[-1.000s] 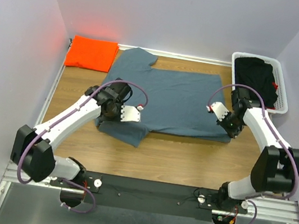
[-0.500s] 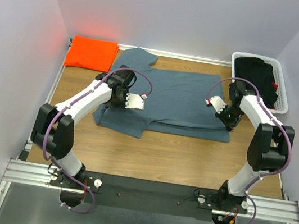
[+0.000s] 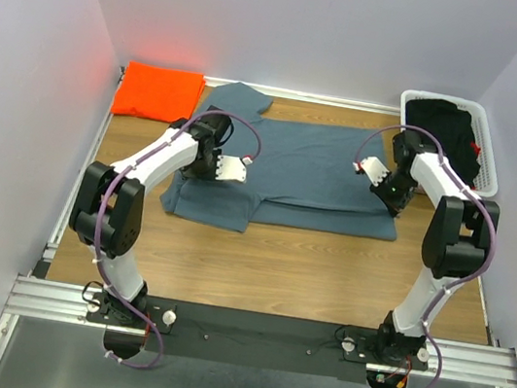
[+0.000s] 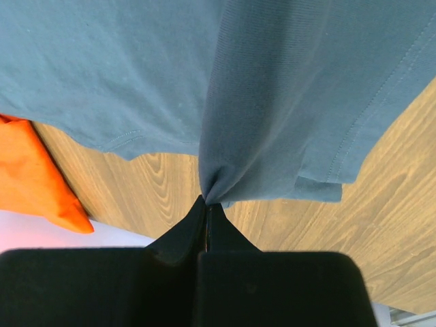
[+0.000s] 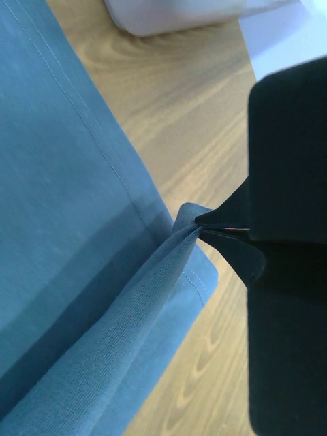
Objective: Fold and stack the t-shirts
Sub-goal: Fold the flattened tshirt in 1/3 of the way
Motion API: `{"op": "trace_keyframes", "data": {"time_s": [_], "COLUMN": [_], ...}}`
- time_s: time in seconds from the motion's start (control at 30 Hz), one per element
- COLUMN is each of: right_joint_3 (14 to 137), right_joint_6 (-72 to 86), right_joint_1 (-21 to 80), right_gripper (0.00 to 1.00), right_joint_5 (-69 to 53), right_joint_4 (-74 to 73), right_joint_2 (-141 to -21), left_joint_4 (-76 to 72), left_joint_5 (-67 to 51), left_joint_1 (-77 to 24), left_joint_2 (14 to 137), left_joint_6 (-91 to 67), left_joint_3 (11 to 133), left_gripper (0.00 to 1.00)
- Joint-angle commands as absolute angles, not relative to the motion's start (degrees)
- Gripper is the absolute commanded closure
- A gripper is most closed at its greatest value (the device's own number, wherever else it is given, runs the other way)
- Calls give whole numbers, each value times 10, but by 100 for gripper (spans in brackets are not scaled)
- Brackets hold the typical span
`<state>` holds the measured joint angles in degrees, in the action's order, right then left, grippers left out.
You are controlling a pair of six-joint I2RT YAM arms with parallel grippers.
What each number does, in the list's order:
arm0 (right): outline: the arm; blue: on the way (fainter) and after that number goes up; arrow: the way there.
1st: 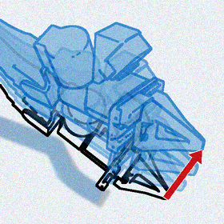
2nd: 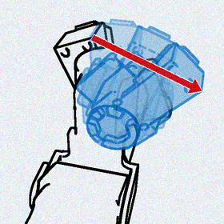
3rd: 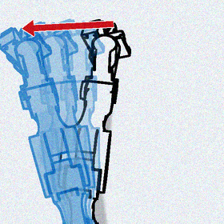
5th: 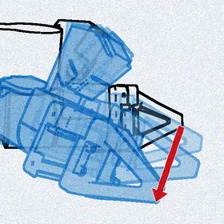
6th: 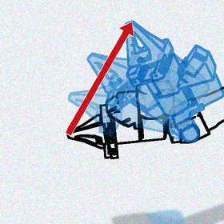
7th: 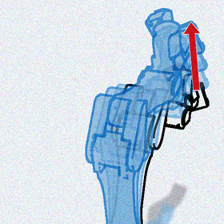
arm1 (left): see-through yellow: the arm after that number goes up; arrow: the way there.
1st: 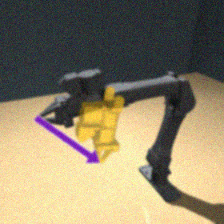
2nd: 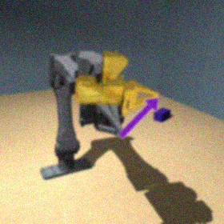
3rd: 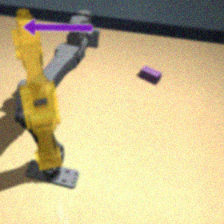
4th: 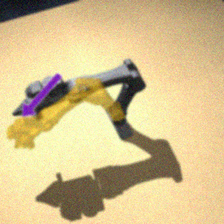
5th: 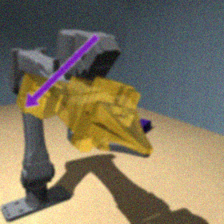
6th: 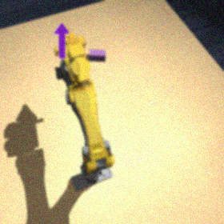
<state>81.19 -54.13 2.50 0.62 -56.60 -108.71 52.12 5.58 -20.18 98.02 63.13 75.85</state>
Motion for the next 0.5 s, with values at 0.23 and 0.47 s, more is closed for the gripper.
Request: {"op": "trace_keyframes", "data": {"time_s": [0.23, 0.47], "right_joint_3": [862, 906], "right_joint_6": [-545, -509], "right_joint_1": [18, 18], "right_gripper": [99, 80], "right_joint_5": [3, -19], "right_joint_4": [-563, -564], "right_joint_2": [-1133, -1155], "left_joint_4": [507, 496], "left_joint_5": [62, 54], "left_joint_1": [-185, -179], "left_joint_2": [1011, 1024], "left_joint_6": [640, 632], "left_joint_3": [780, 780], "left_gripper": [100, 100]}}
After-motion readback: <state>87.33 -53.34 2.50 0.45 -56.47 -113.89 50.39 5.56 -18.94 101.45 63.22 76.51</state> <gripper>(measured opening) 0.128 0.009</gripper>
